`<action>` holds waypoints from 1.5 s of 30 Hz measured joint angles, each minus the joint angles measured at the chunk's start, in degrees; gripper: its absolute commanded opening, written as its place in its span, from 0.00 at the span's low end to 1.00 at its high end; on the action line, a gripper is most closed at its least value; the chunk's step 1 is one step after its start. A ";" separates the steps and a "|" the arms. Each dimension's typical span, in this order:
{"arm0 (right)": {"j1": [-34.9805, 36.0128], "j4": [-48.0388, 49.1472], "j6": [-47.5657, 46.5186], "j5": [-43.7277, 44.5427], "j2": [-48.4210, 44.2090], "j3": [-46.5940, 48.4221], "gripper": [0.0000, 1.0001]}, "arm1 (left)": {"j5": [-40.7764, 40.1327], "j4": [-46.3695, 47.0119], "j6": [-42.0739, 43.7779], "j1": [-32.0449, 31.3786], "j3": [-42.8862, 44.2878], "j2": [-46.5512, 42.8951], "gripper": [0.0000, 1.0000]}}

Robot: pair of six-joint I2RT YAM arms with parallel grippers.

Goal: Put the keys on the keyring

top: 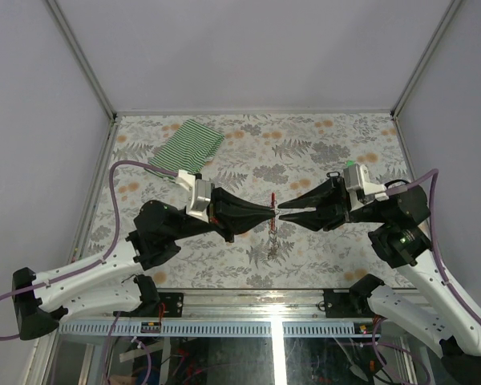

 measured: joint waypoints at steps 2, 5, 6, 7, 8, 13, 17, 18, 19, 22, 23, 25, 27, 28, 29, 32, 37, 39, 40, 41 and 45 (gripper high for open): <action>0.00 -0.42 -0.17 -0.02 -0.02 -0.02 0.31 | 0.04 -0.04 0.00 0.00 0.22 0.02 0.00; 0.00 -0.72 -0.39 -0.04 -0.02 -0.07 0.28 | 0.26 0.04 -0.02 0.00 0.76 0.04 0.00; 0.00 -0.79 -0.39 -0.09 0.00 -0.07 0.27 | 0.44 0.07 -0.02 0.00 0.90 0.04 0.00; 0.00 -0.79 -0.39 -0.13 0.04 -0.07 0.26 | 0.59 0.15 -0.07 0.00 0.96 0.11 0.00; 0.00 -0.76 -0.39 -0.15 0.11 -0.07 0.26 | 0.68 0.20 -0.07 0.00 0.96 0.15 0.00; 0.00 -0.76 -0.37 -0.61 0.48 -0.07 0.25 | 1.01 0.20 -0.13 0.00 0.96 0.50 0.00; 0.00 -0.76 -0.35 -1.25 0.76 -0.07 0.22 | 1.05 0.24 -0.13 0.00 0.96 0.72 0.00; 0.00 -0.74 -0.35 -1.38 0.79 -0.07 0.20 | 1.05 0.24 -0.13 0.00 0.96 0.74 0.00; 0.00 -0.74 -0.35 -1.42 0.85 -0.07 0.17 | 1.07 0.28 -0.13 0.00 0.96 0.79 0.00; 0.00 -0.72 -0.37 -1.51 0.98 -0.07 0.05 | 1.29 0.35 -0.15 0.00 1.03 0.83 0.00; 0.00 -0.74 -0.31 -1.57 1.03 -0.07 0.02 | 1.33 0.35 -0.15 0.00 1.16 0.90 0.00; 0.00 -0.76 -0.22 -1.55 1.01 -0.07 0.00 | 1.55 0.35 -0.15 0.00 1.53 1.16 0.00; 0.00 -1.57 -0.42 -1.53 1.01 0.22 0.00 | 1.90 0.35 -0.13 0.02 1.62 1.29 0.05; 0.00 -2.36 -0.79 -1.53 1.01 0.55 0.00 | 2.05 0.33 -0.13 0.04 1.66 1.33 0.13; 0.00 -3.50 -1.46 -1.46 1.01 1.03 0.00 | 2.16 0.11 -0.11 0.04 1.84 1.38 0.20; 0.00 -9.73 -4.98 -1.18 0.94 3.39 0.00 | 2.34 -1.18 0.35 0.04 2.89 1.49 0.33; 0.00 -24.13 -13.66 1.79 0.96 8.46 0.00 | 2.54 -6.47 2.27 0.04 5.81 0.72 0.38; 0.00 -30.86 -17.94 3.96 1.18 10.58 0.00 | 2.49 -9.64 3.32 0.04 6.58 0.24 0.38; 0.00 -33.51 -19.50 4.85 1.33 11.39 0.00 | 2.45 -11.72 3.98 0.04 7.06 0.07 0.38; 0.00 -36.48 -21.20 5.73 1.75 12.35 0.00 | 2.38 -14.16 4.74 0.04 7.74 0.07 0.38; 0.00 -46.60 -26.86 8.98 3.91 16.44 0.00 | 2.01 -24.79 7.98 0.04 11.58 0.63 0.41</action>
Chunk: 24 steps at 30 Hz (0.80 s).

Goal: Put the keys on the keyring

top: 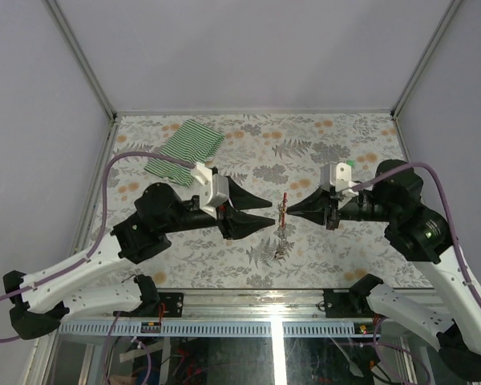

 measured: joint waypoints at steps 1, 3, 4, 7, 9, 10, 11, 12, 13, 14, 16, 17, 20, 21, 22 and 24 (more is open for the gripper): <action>0.00 -2.16 -1.09 0.52 0.79 0.87 0.00 | -0.04 -2.23 0.76 0.00 1.03 0.24 0.43; 0.00 -6.03 -3.02 1.73 2.10 2.29 0.00 | -0.13 -6.12 2.21 0.00 2.69 0.79 0.45; 0.00 -8.04 -3.91 2.14 2.86 3.08 0.00 | -0.17 -7.98 2.82 0.00 3.43 1.09 0.45; 0.00 -13.05 -5.92 3.21 5.29 5.18 0.00 | -0.35 -12.22 4.52 0.00 4.55 1.95 0.46; 0.00 -16.00 -6.86 3.63 6.97 6.51 0.00 | -0.37 -14.25 5.29 0.00 4.79 2.56 0.46; 0.00 -16.92 -7.13 3.65 7.52 6.88 0.00 | -0.37 -15.08 5.62 0.00 4.81 2.89 0.46; 0.00 -17.57 -7.32 3.67 7.85 7.08 0.00 | -0.37 -16.31 6.08 0.00 4.81 3.30 0.46; 0.00 -18.49 -7.45 3.67 8.15 7.26 0.00 | -0.37 -16.55 6.14 0.00 4.81 3.37 0.46; 0.02 -19.08 -7.50 3.67 8.33 7.37 0.00 | -0.37 -16.96 6.36 0.00 4.81 3.65 0.46; 0.07 -19.76 -7.56 3.67 8.46 7.54 0.00 | -0.37 -17.07 6.51 0.00 4.81 3.87 0.46; 0.33 -20.65 -7.63 3.65 8.76 7.98 0.00 | -0.37 -17.44 6.88 0.00 4.81 4.26 0.46; 0.61 -21.29 -7.63 3.74 9.03 8.35 0.00 | -0.37 -17.55 6.99 0.00 4.81 4.39 0.45; 2.75 -22.21 -7.63 5.05 10.01 9.38 0.00 | -0.37 -17.62 7.41 0.00 4.81 4.66 0.45; 3.85 -22.40 -7.61 5.57 10.40 9.68 0.00 | -0.37 -17.59 7.48 0.00 4.81 4.70 0.45; 5.14 -22.62 -7.63 6.45 10.80 9.97 0.00 | -0.35 -17.59 7.56 0.00 4.81 4.72 0.44; 7.26 -23.19 -7.58 7.74 11.56 10.54 0.00 | -0.31 -17.59 7.63 0.00 4.81 4.87 0.41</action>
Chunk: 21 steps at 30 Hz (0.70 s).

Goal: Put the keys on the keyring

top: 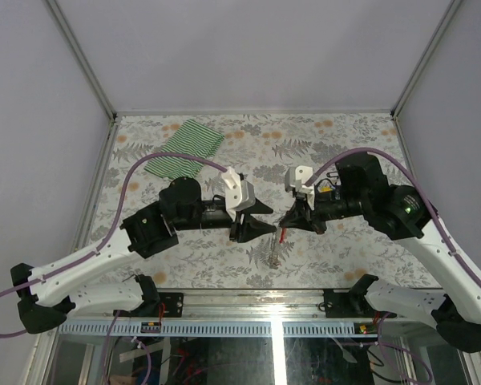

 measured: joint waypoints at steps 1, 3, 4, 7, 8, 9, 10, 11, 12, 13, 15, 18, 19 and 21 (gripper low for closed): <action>0.74 -0.15 0.00 0.44 0.31 0.15 0.00 | 0.15 0.00 0.02 0.00 0.00 0.13 0.40; 1.79 -0.63 0.02 1.55 0.72 0.46 0.00 | 0.50 -0.02 0.20 0.00 -0.02 0.46 0.39; 2.14 -0.90 0.04 1.92 0.87 0.68 0.00 | 0.74 -0.07 0.24 0.00 -0.02 0.63 0.39; 2.82 -1.25 0.09 2.95 0.98 1.25 0.00 | 1.31 -0.44 0.48 0.00 -0.02 0.98 0.38; 2.99 -1.38 0.09 3.08 0.98 1.53 0.00 | 1.46 -0.63 0.63 0.00 -0.02 1.03 0.38; 3.15 -1.40 0.09 3.26 1.01 1.75 0.00 | 1.57 -0.87 0.81 0.00 -0.02 1.03 0.37; 3.28 -1.42 0.09 3.34 1.01 1.95 0.00 | 1.68 -1.07 0.90 0.00 -0.02 1.03 0.37; 3.41 -1.42 0.09 3.37 1.01 2.01 0.00 | 1.73 -1.25 1.03 0.00 -0.02 1.05 0.36; 3.52 -1.40 0.07 3.37 1.03 2.03 0.00 | 1.79 -1.46 1.09 0.00 -0.02 1.07 0.34; 3.65 -1.49 0.07 3.37 1.09 2.03 0.00 | 1.84 -1.62 1.18 0.00 -0.02 1.14 0.33; 3.85 -1.60 0.07 3.39 1.31 2.03 0.00 | 1.95 -1.77 1.29 0.00 -0.02 1.40 0.31; 4.20 -1.77 0.04 3.43 1.64 2.03 0.00 | 2.03 -1.90 1.49 0.00 -0.02 2.03 0.28; 4.24 -1.79 0.04 3.48 1.70 2.03 0.00 | 2.08 -1.92 1.55 0.00 -0.02 2.27 0.27; 4.28 -1.79 0.02 3.80 1.73 2.03 0.00 | 2.27 -1.97 1.73 0.00 -0.02 2.60 0.21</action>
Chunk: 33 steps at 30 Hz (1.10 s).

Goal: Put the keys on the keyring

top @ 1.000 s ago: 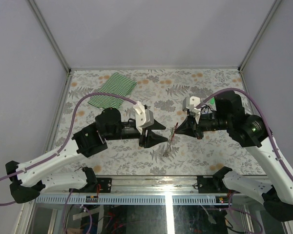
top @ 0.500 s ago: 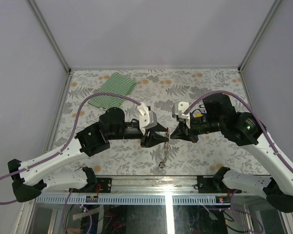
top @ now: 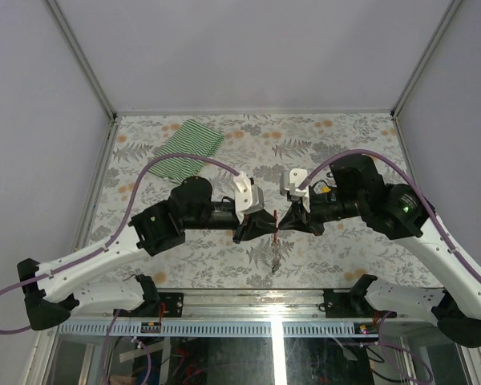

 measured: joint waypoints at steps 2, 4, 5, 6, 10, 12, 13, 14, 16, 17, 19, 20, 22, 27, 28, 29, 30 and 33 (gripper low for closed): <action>0.00 -0.11 0.00 0.13 0.00 0.00 0.00 | 0.20 -0.07 0.17 0.00 0.02 0.24 0.13; 0.02 -0.22 0.00 0.31 0.00 0.00 0.00 | 0.59 -0.28 0.46 0.00 0.02 0.46 0.04; 0.04 -0.24 0.00 0.44 0.00 0.00 0.00 | 0.70 -0.37 0.55 0.00 0.02 0.52 0.01; 0.04 -0.28 -0.02 0.57 0.00 0.00 0.00 | 0.81 -0.37 0.61 0.00 0.02 0.59 0.00; 0.04 -0.28 -0.07 0.68 -0.02 0.00 0.01 | 1.16 -0.72 0.72 0.00 0.17 0.61 0.00; 0.04 -0.09 -0.07 0.66 -0.09 0.00 0.11 | 1.14 -0.79 0.70 0.00 0.24 0.52 0.00; 0.04 0.11 -0.04 0.66 -0.17 0.00 0.16 | 1.09 -0.76 0.70 0.00 0.24 0.42 0.00; 0.04 0.63 0.07 0.66 -0.37 -0.04 0.22 | 0.92 -0.72 0.66 0.00 0.24 0.15 0.00; 0.09 3.45 0.50 0.63 -1.66 -0.81 0.29 | 0.48 -0.07 0.31 0.00 -0.11 -1.03 0.00; 0.09 5.62 0.81 0.63 -2.95 -1.77 0.31 | 0.39 0.90 -0.04 0.00 -0.70 -1.88 0.00; 0.09 10.62 1.51 0.68 -6.45 -4.66 0.34 | -0.20 4.24 -1.31 0.00 -3.30 -4.83 0.00; 0.09 13.55 2.05 0.72 -8.81 -6.62 0.34 | -0.50 6.16 -2.10 0.00 -4.72 -6.40 0.00; 0.11 19.41 3.41 0.79 -13.25 -10.43 0.35 | -1.09 10.16 -3.69 0.00 -7.23 -9.05 0.00; 0.22 36.63 8.07 0.44 -21.64 -20.57 0.37 | -2.14 19.96 -6.62 0.00 -12.13 -13.77 0.00; 0.24 39.98 9.16 0.09 -22.16 -22.12 0.38 | -2.14 21.00 -6.84 0.00 -12.37 -14.14 0.00; 0.26 42.38 10.14 -0.33 -22.21 -23.17 0.39 | -2.14 22.18 -7.06 0.00 -12.44 -14.49 0.00; 0.26 44.37 11.04 -0.94 -21.90 -23.89 0.39 | -2.12 23.06 -7.10 0.00 -12.44 -14.62 0.00; 0.28 48.68 13.22 -2.64 -20.46 -24.65 0.38 | -1.79 25.09 -7.17 0.00 -12.09 -14.78 0.00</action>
